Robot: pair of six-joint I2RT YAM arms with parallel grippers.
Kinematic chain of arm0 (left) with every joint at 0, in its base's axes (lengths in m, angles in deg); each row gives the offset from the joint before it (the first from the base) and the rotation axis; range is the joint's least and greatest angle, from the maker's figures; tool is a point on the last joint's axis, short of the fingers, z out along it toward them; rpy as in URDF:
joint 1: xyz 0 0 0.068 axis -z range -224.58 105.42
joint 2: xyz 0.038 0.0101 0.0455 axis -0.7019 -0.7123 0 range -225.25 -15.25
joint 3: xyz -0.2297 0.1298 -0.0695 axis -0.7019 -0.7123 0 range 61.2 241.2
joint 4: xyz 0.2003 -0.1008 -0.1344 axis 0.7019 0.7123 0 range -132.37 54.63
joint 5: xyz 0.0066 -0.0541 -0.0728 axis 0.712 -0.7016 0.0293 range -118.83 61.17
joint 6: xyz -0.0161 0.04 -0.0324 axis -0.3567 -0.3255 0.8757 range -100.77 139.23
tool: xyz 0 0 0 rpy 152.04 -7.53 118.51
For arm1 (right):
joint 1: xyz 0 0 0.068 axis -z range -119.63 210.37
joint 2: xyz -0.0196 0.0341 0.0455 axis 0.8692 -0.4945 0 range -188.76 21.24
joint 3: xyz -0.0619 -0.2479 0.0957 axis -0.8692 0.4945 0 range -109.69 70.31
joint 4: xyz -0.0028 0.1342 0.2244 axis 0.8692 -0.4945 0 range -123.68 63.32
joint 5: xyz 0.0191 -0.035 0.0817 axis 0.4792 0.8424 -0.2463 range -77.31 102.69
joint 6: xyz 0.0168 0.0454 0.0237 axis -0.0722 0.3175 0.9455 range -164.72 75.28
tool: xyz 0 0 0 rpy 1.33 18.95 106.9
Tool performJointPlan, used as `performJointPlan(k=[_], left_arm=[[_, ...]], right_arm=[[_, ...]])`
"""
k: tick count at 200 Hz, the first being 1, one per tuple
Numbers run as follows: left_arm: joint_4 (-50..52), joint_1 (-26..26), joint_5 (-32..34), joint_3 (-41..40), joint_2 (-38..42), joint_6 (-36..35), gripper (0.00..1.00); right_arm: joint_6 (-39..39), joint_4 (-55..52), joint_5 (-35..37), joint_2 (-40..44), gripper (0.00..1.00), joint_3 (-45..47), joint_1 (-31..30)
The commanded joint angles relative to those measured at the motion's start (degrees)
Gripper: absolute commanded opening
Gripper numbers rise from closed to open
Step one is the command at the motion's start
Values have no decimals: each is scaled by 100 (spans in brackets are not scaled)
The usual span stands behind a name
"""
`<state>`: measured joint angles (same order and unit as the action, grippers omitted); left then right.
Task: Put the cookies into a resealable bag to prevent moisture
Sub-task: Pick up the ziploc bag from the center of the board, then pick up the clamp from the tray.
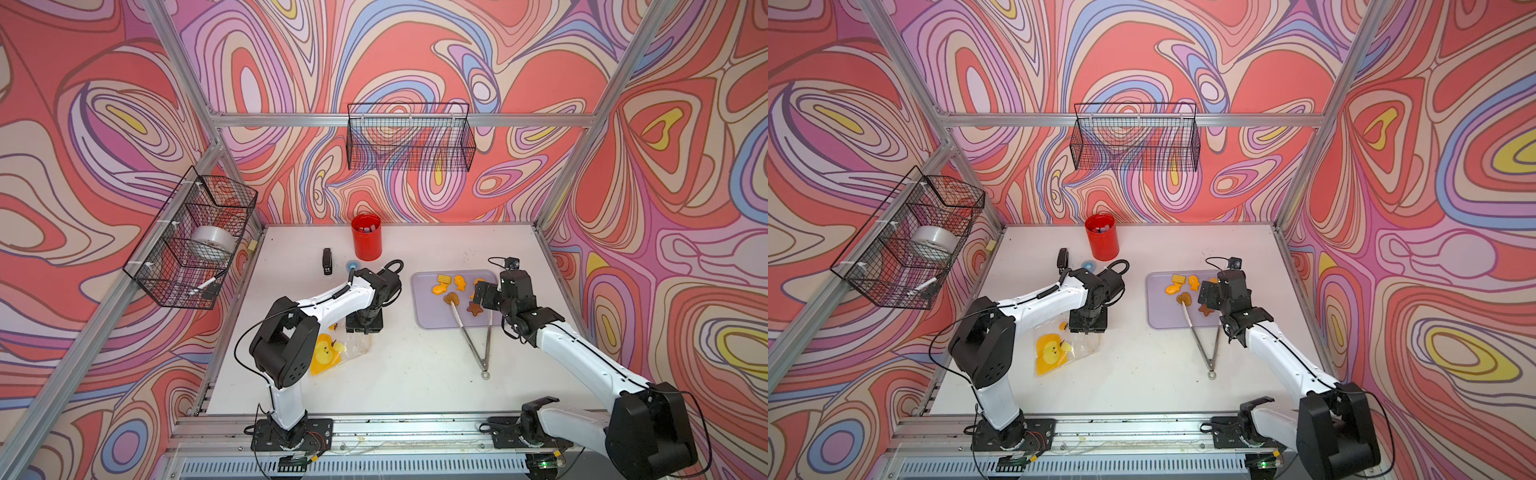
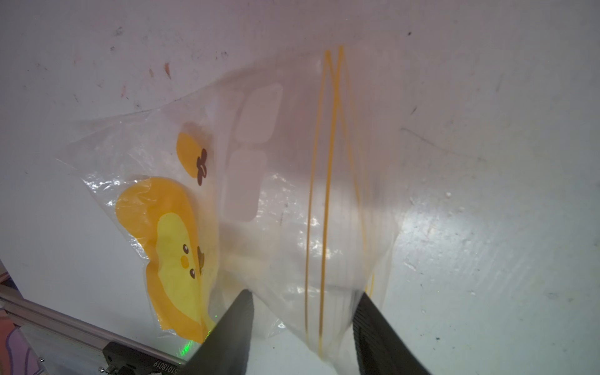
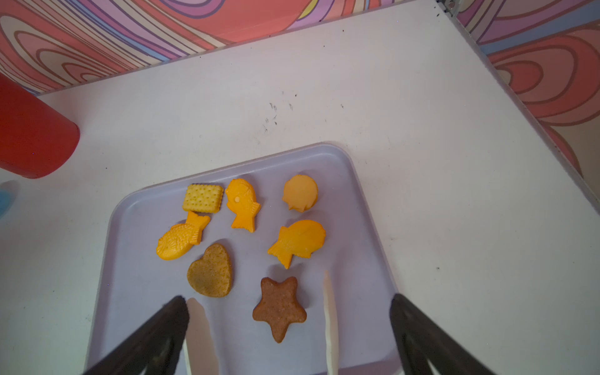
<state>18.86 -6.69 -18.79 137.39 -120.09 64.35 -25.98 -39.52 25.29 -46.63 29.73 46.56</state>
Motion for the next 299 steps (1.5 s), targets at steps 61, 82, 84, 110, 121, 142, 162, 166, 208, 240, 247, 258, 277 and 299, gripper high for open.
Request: performJointPlan(k=[61,82,84,110,121,142,162,166,208,240,247,258,277,299], left_arm=[[-142,-150,-462,78,152,-546,0],[-269,-243,-635,99,304,-733,0],[-287,-257,-668,99,312,-749,0],[-554,-421,-983,79,467,-1013,0],[-587,-447,-1026,105,490,-1154,0],[-544,-484,-1138,199,499,-1397,0],[-549,-519,-1291,222,543,-1538,0],[-559,-528,-1344,222,555,-1566,0],[-612,-632,-1554,248,666,-1659,0],[-591,-660,-1566,257,675,-1639,0],[-587,-660,-1566,257,679,-1635,0],[-588,-660,-1565,270,676,-1627,0],[-582,-669,-1575,313,675,-1621,0],[-589,-669,-1608,411,675,-1615,0]], right_arm=[[605,-2398,-273,-225,98,-748,-195],[1098,-3410,-412,-434,98,-1012,-336],[1150,-3493,-424,-450,98,-1026,-358],[1765,-4033,-479,-550,98,-953,-824],[2013,-4030,-461,-605,98,-801,-987],[2304,-3886,-429,-802,98,-487,-1085],[2363,-3482,-370,-1016,98,-232,-1098],[2369,-3401,-344,-1066,97,-212,-1095],[2281,-2535,-366,-1733,88,-67,-1102],[2197,-2096,-247,-1808,72,116,-1099],[2167,-2049,-210,-1806,68,158,-1105],[2130,-2030,-184,-1802,63,197,-1104],[2063,-2142,-190,-1662,55,134,-1107],[1846,-2585,-48,-1263,51,-173,-1107]])
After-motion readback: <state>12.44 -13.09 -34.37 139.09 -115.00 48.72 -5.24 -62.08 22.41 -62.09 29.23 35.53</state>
